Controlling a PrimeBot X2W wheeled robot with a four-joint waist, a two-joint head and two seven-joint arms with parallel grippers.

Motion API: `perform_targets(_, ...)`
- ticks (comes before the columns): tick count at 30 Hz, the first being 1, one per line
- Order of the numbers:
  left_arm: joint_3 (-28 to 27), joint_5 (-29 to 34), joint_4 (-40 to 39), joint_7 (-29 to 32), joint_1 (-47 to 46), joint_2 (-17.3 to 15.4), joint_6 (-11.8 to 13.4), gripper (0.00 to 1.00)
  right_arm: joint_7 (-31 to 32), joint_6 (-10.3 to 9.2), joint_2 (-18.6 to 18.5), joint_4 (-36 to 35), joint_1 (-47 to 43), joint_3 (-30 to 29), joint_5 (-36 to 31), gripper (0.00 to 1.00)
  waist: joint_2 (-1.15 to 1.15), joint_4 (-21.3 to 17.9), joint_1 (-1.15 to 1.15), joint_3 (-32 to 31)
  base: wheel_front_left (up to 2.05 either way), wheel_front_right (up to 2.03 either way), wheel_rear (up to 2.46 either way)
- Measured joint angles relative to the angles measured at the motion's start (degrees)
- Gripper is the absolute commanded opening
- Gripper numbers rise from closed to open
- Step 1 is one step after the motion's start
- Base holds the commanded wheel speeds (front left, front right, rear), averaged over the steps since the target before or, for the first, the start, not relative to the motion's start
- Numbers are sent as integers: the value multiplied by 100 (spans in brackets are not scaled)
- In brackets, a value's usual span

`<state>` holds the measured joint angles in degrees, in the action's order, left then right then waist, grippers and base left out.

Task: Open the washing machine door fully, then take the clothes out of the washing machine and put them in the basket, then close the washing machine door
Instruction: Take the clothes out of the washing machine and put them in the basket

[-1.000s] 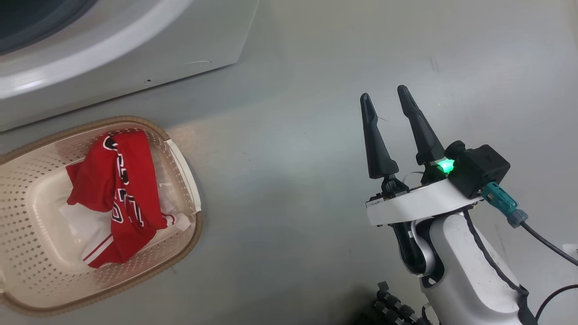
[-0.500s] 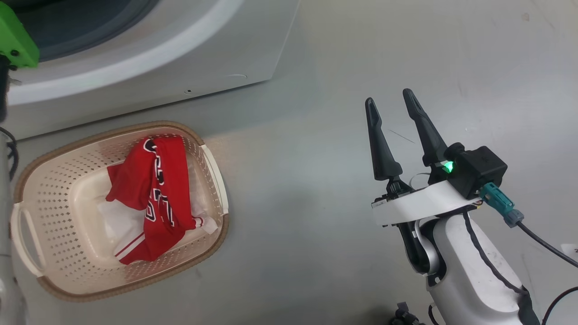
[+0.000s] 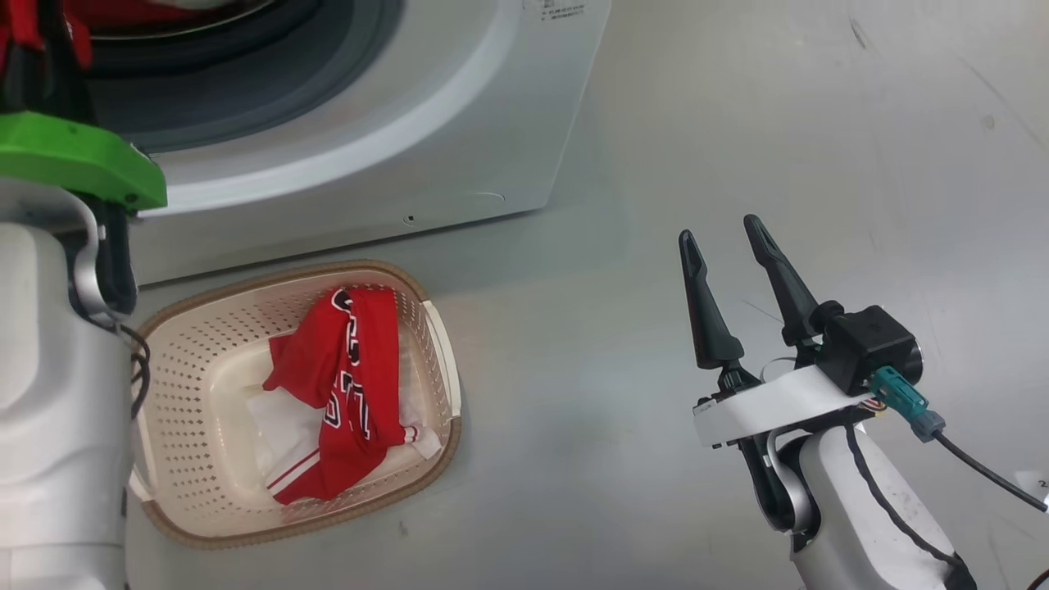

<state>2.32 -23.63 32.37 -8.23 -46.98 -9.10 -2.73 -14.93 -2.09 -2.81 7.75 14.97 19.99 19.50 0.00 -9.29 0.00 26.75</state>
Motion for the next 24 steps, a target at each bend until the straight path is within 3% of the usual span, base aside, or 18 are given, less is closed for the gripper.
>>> perform_targets(7, 10, 1, -312, -497, 718, 221, 78, 0, 0, -1, -1, 31, -261, -191, -93, 100, 0, 190, 0, -435, 0, 0, 0)
perform_targets(24, 200, 207, -1842, -604, 1790, 495, 292, 0, 0, 49, 1, 60, -797, -398, -208, 100, 0, 661, 0, -1217, 0, 0, 0)
